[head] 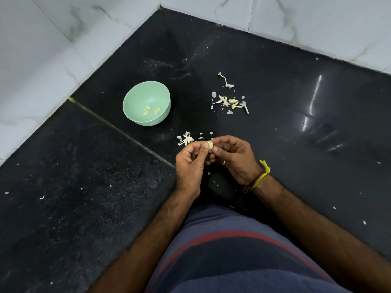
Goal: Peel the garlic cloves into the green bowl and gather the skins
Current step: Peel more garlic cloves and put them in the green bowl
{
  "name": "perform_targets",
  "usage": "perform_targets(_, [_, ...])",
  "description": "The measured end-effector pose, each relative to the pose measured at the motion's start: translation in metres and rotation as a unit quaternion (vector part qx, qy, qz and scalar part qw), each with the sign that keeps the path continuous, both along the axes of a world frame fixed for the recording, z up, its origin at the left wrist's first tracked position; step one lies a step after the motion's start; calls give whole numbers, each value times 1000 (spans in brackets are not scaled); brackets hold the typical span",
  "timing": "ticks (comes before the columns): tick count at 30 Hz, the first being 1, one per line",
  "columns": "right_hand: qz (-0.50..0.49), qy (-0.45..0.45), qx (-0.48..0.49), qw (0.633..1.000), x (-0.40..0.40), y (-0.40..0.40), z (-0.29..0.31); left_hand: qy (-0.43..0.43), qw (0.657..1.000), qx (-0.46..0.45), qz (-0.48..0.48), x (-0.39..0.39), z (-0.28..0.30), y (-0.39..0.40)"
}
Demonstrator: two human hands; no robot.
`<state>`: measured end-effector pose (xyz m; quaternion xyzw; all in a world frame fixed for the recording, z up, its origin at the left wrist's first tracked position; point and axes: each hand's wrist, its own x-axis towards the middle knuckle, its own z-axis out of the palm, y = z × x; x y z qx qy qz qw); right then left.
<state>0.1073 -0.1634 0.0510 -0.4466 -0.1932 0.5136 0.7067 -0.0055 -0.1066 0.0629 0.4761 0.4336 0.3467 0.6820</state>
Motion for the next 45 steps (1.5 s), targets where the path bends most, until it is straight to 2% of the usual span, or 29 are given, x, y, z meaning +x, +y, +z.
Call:
perform_targets(8, [19, 11, -44, 999, 3, 3, -2, 65, 998, 17, 7, 3, -7, 0])
perform_targets(10, [-20, -19, -60, 998, -2, 4, -2, 88, 995, 48, 3, 1, -8, 2])
perform_targets(12, [-62, -86, -75, 992, -5, 5, -2, 131, 987, 89, 0, 0, -8, 4])
perform_targets(16, [-37, -216, -76, 973, -6, 4, 4, 172, 975, 136, 26, -2, -3, 5])
perform_targets(27, [-51, -283, -96, 953, -10, 5, 12, 213, 957, 196, 21, -4, 3, 3])
perform_targets(30, [-69, -241, -95, 964, -9, 5, 11, 215, 956, 197, 29, -2, 5, 3])
perform_targets(35, [-75, -90, -90, 989, -9, 5, 11, 212, 962, 164, 48, -3, 2, 8])
perform_targets(39, [-72, 45, -81, 993, -6, 6, 15, 198, 965, 171, 30, -4, 5, 5])
perform_targets(42, [-63, 62, -76, 993, -2, 4, 16, 203, 960, 192, 32, -5, 5, 8])
perform_targets(45, [-57, 55, -76, 994, -2, 4, 16, 169, 965, 197, 35, -7, 7, 11])
